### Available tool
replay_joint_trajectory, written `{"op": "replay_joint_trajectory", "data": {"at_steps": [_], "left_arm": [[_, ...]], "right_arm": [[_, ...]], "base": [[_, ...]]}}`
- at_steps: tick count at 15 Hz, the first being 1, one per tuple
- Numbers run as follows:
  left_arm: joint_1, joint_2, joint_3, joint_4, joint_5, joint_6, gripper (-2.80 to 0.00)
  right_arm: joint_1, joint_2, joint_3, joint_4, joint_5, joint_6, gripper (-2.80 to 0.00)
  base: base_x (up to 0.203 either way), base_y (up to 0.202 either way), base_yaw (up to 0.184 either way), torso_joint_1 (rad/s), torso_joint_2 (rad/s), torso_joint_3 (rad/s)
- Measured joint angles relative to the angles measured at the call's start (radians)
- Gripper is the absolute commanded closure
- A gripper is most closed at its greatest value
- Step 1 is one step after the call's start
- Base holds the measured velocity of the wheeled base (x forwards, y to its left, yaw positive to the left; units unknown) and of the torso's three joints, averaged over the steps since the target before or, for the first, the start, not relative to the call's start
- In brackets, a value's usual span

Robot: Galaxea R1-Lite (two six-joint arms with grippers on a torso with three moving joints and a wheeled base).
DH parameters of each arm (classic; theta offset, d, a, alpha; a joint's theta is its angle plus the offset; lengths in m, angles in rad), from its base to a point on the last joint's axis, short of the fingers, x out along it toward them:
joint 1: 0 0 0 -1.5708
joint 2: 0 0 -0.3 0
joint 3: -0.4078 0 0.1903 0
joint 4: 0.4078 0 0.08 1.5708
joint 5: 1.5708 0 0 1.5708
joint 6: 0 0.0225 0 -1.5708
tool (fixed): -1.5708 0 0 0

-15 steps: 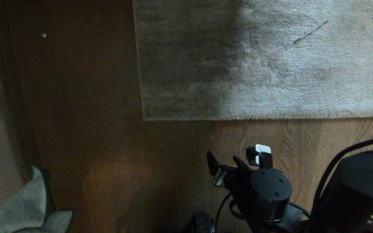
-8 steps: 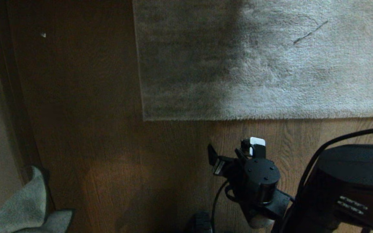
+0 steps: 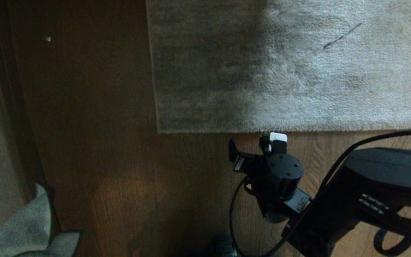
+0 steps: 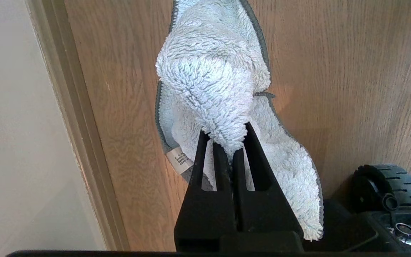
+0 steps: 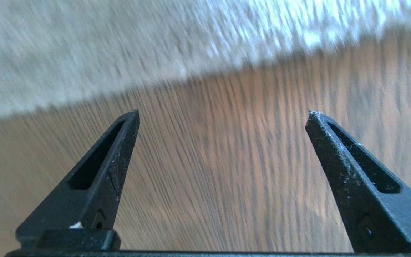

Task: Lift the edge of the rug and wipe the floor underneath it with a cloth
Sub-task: Lift up the carpet

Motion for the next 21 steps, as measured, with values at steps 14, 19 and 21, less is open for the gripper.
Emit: {"op": "replay_joint_trajectory", "data": {"at_steps": [14,19,21], "left_arm": [[0.000,0.000,0.000,0.000,0.000,0.000,0.00],[0.000,0.000,0.000,0.000,0.000,0.000,0.00],[0.000,0.000,0.000,0.000,0.000,0.000,0.00]], "right_arm": [[0.000,0.107,-0.220,0.000,0.002,0.040,-2.80],[0.000,0.134,-0.242,0.000,0.002,0.097,-2.80],[0.000,0.143,-0.243,0.000,0.002,0.109,-2.80]], "base": [[0.000,0.000,0.000,0.000,0.00,0.000],[0.000,0.000,0.000,0.000,0.00,0.000],[0.000,0.000,0.000,0.000,0.00,0.000]]}}
